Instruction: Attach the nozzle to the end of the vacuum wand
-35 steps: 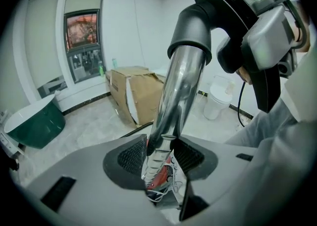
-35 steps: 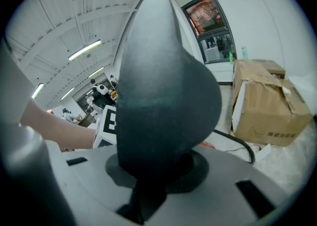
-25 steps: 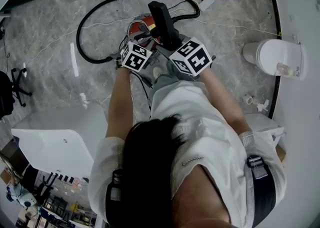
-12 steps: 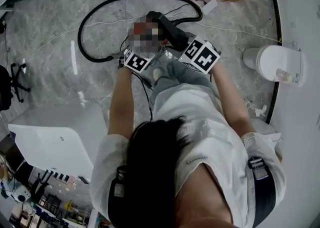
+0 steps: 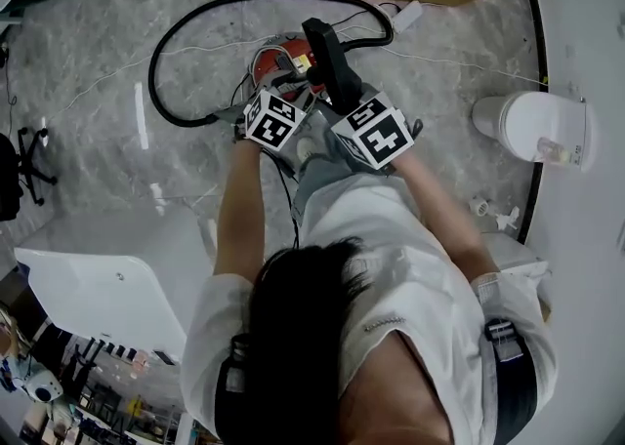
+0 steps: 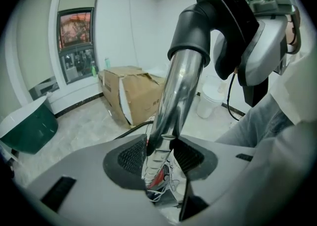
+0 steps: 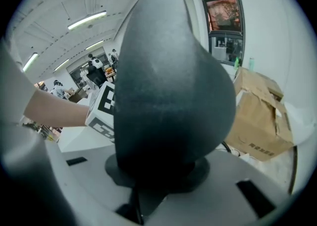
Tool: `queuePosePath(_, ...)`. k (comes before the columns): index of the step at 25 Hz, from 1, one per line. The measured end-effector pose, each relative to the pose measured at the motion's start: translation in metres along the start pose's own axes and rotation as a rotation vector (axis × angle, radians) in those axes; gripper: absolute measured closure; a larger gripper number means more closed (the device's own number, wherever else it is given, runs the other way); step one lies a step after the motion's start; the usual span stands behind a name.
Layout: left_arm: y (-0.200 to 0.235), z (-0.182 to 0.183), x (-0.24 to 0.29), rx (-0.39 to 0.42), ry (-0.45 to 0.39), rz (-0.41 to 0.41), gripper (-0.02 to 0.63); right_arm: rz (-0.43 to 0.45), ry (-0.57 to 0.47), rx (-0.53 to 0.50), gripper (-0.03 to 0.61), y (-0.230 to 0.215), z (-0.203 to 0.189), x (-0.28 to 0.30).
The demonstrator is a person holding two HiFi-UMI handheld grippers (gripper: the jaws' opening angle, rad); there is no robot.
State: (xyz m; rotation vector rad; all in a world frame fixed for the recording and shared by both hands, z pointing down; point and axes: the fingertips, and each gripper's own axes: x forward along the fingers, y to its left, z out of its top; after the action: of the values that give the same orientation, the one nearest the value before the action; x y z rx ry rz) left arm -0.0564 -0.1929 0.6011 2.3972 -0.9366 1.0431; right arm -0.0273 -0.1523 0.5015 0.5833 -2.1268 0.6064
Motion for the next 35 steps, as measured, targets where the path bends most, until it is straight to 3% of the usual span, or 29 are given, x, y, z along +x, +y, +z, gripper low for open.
queuePosePath(7,-0.003,-0.001,-0.001,0.006,0.009,-0.052,0.445,-0.002,-0.103,-0.132,0.474,-0.002,-0.011,0.005)
queuePosePath(11,0.005,0.001,-0.004,0.016,0.007,0.002,0.445,-0.022,-0.076,-0.114,0.474,-0.002,-0.003,0.009)
queuePosePath(14,0.001,0.003,-0.007,0.051,0.010,0.003,0.449,0.024,-0.055,-0.112,0.469,0.003,-0.003,0.004)
queuePosePath(19,-0.008,-0.005,-0.014,0.108,0.021,-0.090,0.451,0.075,-0.022,-0.291,0.468,0.009,-0.014,0.003)
queuePosePath(23,-0.010,-0.002,-0.016,0.127,0.022,-0.082,0.453,0.111,0.010,-0.418,0.466,0.006,-0.014,-0.003)
queuePosePath(25,-0.010,-0.003,-0.016,0.096,0.006,-0.062,0.453,0.080,0.003,-0.370,0.472,0.007,-0.014,-0.001)
queuePosePath(31,0.007,0.006,-0.015,0.053,-0.017,-0.014,0.453,-0.027,-0.064,-0.054,0.474,0.008,0.006,0.011)
queuePosePath(35,0.011,0.006,-0.016,0.085,-0.018,-0.017,0.454,-0.060,-0.026,0.000,0.472,0.011,0.011,0.013)
